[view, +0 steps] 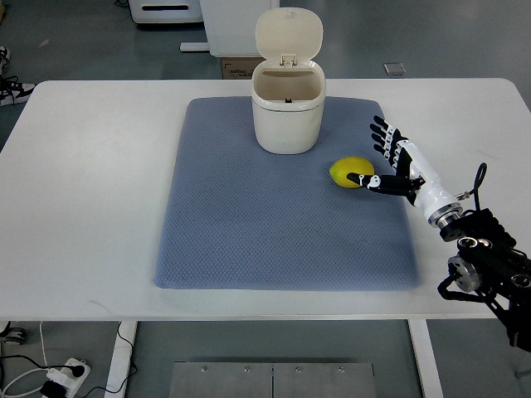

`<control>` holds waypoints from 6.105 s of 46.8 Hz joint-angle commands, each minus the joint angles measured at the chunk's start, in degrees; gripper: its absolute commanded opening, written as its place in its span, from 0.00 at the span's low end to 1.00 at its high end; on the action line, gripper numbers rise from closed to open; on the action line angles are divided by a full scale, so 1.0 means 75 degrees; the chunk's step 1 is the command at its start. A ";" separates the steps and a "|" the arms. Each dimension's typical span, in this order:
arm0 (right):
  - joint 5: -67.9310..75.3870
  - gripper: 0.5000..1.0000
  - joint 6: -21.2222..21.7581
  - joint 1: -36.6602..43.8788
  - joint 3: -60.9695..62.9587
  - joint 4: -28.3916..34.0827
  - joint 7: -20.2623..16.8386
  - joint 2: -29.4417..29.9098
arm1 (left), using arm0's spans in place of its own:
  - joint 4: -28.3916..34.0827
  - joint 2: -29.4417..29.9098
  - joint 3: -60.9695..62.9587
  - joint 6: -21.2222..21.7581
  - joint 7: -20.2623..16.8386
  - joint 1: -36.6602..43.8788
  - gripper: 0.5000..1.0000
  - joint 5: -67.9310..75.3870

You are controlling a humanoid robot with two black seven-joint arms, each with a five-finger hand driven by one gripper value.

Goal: Put lemon in trash with right hand
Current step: 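Reach the right hand toward the yellow lemon beside the bin, then close the right hand's fingers around the yellow lemon, then lift the lemon with the right hand, raising it high, then carry the lemon over the cream bin's opening with the right hand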

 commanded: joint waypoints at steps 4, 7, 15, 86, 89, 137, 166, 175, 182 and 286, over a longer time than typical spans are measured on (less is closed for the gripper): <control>0.0008 0.87 -0.0126 0.0132 -0.0442 -0.0290 0.0324 0.0011 | 0.0000 0.0000 0.0001 0.0000 0.0000 0.0000 1.00 0.0000; 0.0008 0.87 -0.0138 0.0191 -0.0536 -0.0501 0.0429 0.0046 | 0.0000 0.0000 0.0001 0.0000 0.0000 0.0000 1.00 0.0000; 0.0008 0.87 -0.0231 0.0250 -0.0571 -0.0876 0.0523 0.0105 | 0.0000 0.0000 0.0001 0.0000 0.0000 0.0000 1.00 0.0000; 0.0020 0.15 -0.0442 0.0472 -0.1556 -0.1627 0.0772 0.0562 | 0.0000 0.0000 0.0001 0.0000 0.0000 0.0000 1.00 0.0000; 0.0078 0.05 -0.0466 0.0484 -0.1521 -0.1627 0.0772 0.0609 | 0.0000 0.0000 0.0001 0.0000 0.0000 0.0000 1.00 0.0000; 0.0125 0.00 -0.0958 0.1749 -0.1626 -0.1557 0.0301 0.0164 | 0.0000 0.0000 0.0001 0.0000 0.0000 0.0000 1.00 0.0000; 0.0137 0.00 -0.0513 0.4081 -0.2973 -0.1557 -0.0238 -0.0516 | 0.0000 0.0000 0.0001 0.0000 0.0000 0.0000 1.00 0.0000; 0.0137 0.00 -0.0548 0.4573 -0.3501 -0.1545 -0.0402 -0.0457 | 0.0000 0.0000 0.0001 0.0000 0.0000 0.0000 1.00 0.0000; 0.0125 0.00 -0.0642 0.4878 -0.3782 -0.1545 -0.0566 -0.0410 | 0.0000 0.0000 0.0001 0.0000 0.0000 0.0000 1.00 0.0000; 0.0125 0.00 -0.1439 0.5347 -0.5915 -0.3197 -0.0684 0.1746 | 0.0000 0.0000 0.0001 0.0000 0.0000 0.0000 1.00 0.0000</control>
